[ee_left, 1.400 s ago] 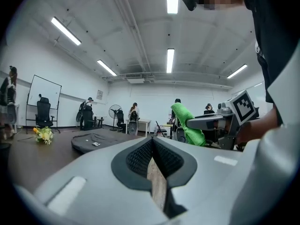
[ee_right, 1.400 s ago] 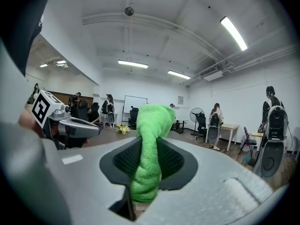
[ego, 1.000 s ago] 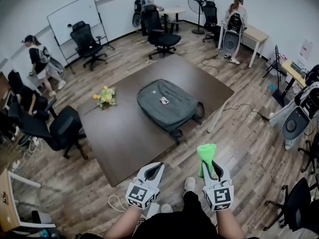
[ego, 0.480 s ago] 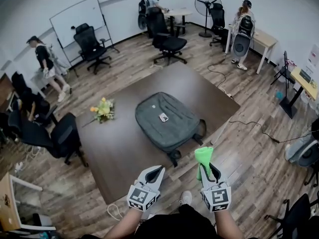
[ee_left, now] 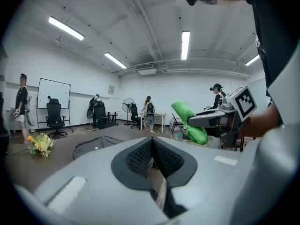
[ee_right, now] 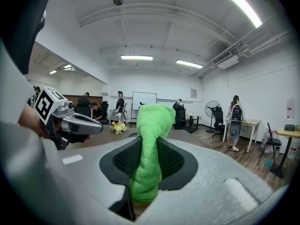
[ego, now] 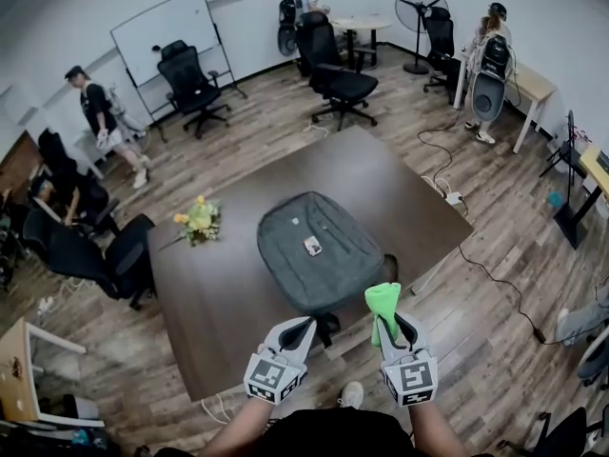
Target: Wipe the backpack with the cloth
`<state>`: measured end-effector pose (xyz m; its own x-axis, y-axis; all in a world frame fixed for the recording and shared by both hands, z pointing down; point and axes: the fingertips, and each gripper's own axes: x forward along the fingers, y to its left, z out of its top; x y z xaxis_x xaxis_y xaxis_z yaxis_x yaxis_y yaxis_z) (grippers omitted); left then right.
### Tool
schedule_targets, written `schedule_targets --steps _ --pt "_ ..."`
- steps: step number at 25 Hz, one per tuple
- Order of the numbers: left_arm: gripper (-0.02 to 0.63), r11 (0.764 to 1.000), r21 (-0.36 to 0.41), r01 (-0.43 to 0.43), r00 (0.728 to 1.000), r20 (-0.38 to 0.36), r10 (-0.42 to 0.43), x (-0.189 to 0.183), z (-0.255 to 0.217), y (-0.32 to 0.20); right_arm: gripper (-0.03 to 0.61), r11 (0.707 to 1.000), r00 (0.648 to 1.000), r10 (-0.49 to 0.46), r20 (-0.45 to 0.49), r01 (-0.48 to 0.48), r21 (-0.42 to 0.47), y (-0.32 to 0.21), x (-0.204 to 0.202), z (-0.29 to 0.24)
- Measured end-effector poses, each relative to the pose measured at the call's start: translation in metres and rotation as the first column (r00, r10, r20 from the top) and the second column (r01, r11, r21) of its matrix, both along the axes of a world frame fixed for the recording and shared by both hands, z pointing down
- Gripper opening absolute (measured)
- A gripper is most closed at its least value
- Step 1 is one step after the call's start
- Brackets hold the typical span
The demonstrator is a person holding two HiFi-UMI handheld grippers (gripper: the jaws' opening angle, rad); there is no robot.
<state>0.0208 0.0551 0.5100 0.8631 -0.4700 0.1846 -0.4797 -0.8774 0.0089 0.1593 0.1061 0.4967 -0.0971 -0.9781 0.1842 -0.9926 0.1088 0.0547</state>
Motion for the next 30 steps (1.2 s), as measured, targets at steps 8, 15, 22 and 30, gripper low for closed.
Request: schedule_targets --steps 8,15,22,30 --pt "0.02 0.995 -0.02 0.102 0.995 0.009 -0.101 -0.017 -0.001 -0.027 0.092 0.996 0.996 -0.088 0.032 0.088 -0.004 -0.041 -0.007 0.006" --pt "0.02 0.98 -0.071 0.187 0.982 0.001 -0.187 -0.051 0.012 -0.071 0.092 0.986 0.986 -0.162 0.028 0.163 -0.039 -0.094 -0.037 0.005" --pt "0.02 0.972 -0.055 0.229 0.971 -0.06 -0.232 -0.08 0.004 -0.122 0.092 0.973 0.973 -0.228 -0.03 0.227 -0.049 -0.153 -0.071 -0.001" --pt "0.02 0.962 -0.067 0.265 0.96 -0.079 -0.27 -0.111 0.014 -0.161 0.092 0.949 0.947 -0.311 -0.086 0.305 -0.075 -0.211 -0.111 -0.005"
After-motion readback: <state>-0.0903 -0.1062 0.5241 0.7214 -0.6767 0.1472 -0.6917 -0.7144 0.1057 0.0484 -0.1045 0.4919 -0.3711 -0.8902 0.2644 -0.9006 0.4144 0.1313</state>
